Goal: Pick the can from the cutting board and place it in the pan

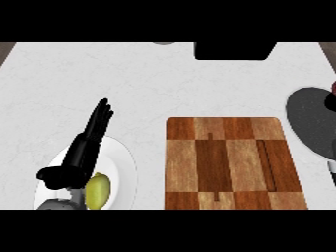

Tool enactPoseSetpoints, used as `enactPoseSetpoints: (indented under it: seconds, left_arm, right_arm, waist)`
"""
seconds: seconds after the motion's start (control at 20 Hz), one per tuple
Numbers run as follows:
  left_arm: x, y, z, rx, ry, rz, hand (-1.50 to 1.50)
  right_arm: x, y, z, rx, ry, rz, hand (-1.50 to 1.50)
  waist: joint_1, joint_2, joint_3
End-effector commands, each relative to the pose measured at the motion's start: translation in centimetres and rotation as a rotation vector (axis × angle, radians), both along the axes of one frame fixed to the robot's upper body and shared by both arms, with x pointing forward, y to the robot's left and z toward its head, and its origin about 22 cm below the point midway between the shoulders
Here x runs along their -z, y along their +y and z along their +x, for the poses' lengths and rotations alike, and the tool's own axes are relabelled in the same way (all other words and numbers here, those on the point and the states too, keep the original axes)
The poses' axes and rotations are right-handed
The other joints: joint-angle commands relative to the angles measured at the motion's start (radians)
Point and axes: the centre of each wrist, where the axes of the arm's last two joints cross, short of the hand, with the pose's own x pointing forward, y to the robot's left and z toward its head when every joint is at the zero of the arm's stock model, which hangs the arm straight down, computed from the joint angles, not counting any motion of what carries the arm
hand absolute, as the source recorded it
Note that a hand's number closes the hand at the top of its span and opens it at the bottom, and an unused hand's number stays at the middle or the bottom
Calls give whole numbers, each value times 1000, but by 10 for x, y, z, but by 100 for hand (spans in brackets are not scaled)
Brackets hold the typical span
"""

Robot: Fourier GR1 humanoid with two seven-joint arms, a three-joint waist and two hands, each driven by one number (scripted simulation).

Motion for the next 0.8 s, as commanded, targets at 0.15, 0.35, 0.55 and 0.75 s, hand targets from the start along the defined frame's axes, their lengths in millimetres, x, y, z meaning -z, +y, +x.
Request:
enactPoseSetpoints:
  seconds: [0.15, 0.35, 0.55, 0.75]
  left_arm:
    - [-9, 13, 12, 2, -5, -6, 0]
    - [-1, 4, 2, 33, -28, 9, 0]
    - [4, -2, 0, 30, -6, -2, 0]
    - [3, -3, 2, 38, -22, -14, 0]
  right_arm:
    - [17, -61, -5, 47, -26, 2, 150]
    - [26, -67, -5, -3, 294, 285, -150]
    - [21, -71, 1, -172, 305, 458, -150]
    - [31, -68, 3, -216, 256, 448, -150]
  waist:
    - [9, 4, 1]
    - [34, 13, 1]
    - [25, 10, 4]
    - [41, 17, 4]
